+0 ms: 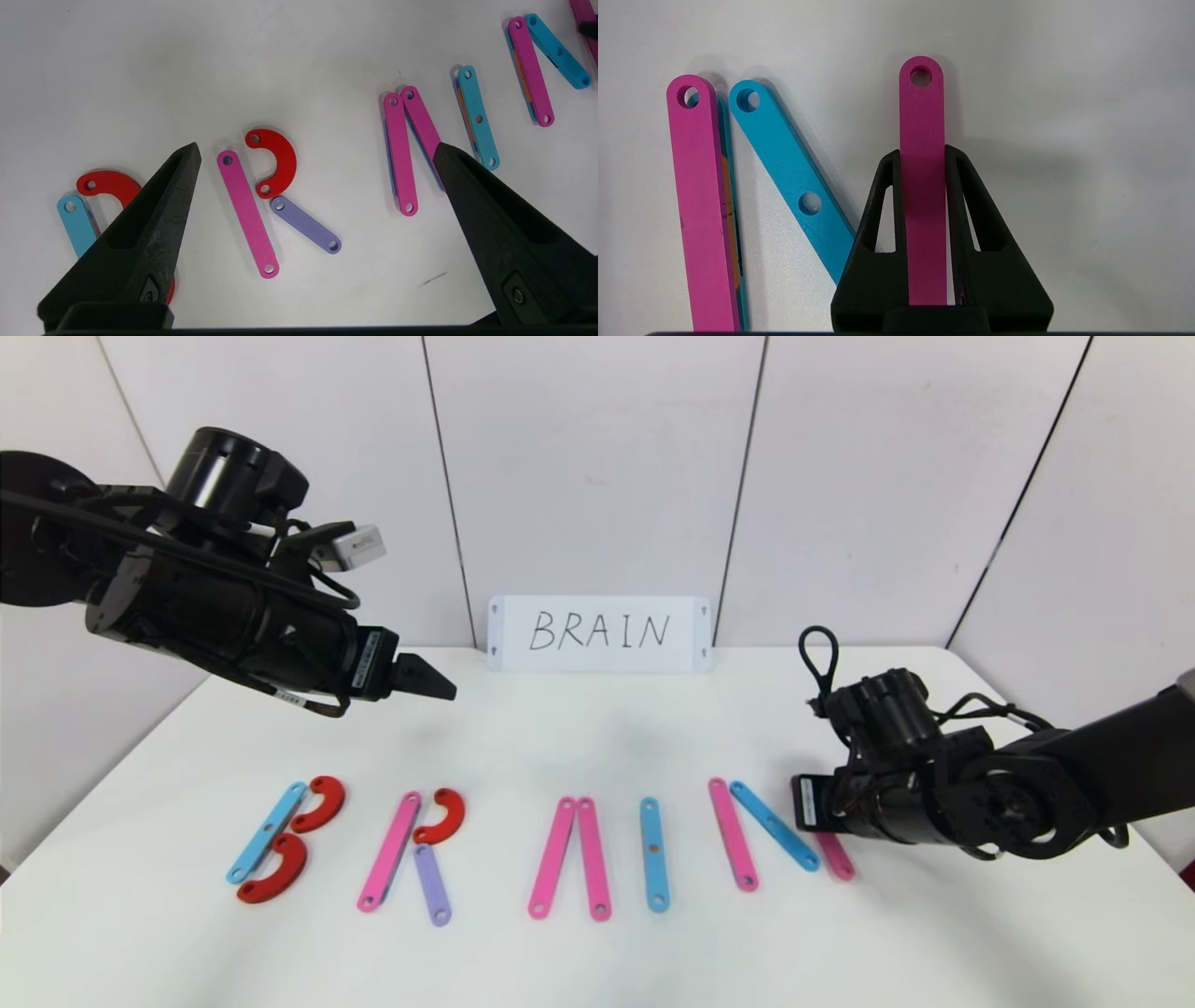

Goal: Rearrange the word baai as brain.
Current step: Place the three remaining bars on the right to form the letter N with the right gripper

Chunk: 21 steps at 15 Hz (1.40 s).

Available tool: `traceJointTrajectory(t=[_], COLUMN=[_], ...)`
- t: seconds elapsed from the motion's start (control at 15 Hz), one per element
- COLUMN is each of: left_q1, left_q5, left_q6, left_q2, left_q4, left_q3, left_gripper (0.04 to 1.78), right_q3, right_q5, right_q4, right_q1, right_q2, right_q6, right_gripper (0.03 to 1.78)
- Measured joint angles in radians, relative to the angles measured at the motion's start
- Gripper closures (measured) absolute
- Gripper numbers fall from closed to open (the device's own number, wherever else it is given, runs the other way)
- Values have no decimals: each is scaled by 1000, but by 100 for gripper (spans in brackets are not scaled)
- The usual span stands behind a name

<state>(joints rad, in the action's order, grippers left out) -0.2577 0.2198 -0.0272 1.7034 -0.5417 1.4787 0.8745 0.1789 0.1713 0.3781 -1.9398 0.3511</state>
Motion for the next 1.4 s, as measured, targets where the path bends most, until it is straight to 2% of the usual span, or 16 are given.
traceJointTrajectory(t=[0.4, 0.73, 0.93, 1.13, 1.4], left_q1=[0, 0, -3, -3, -3], left_q5=[1, 1, 1, 1, 1], left_q6=[0, 0, 0, 0, 0], left_q2=[1, 1, 1, 1, 1], left_q4=[0, 0, 0, 0, 0], left_q3=[-1, -1, -1, -3, -2], left_gripper=[8, 8, 8, 8, 8], right_q3=[-5, -7, -7, -7, -6], right_q5=[0, 2, 3, 3, 3], right_q4=[55, 59, 76, 76, 76], right_q1=[0, 0, -3, -4, -12], right_q2=[-7, -15, -16, -17, -13], right_q6=[-9, -14, -16, -15, -15], right_gripper=[153, 153, 145, 114, 46])
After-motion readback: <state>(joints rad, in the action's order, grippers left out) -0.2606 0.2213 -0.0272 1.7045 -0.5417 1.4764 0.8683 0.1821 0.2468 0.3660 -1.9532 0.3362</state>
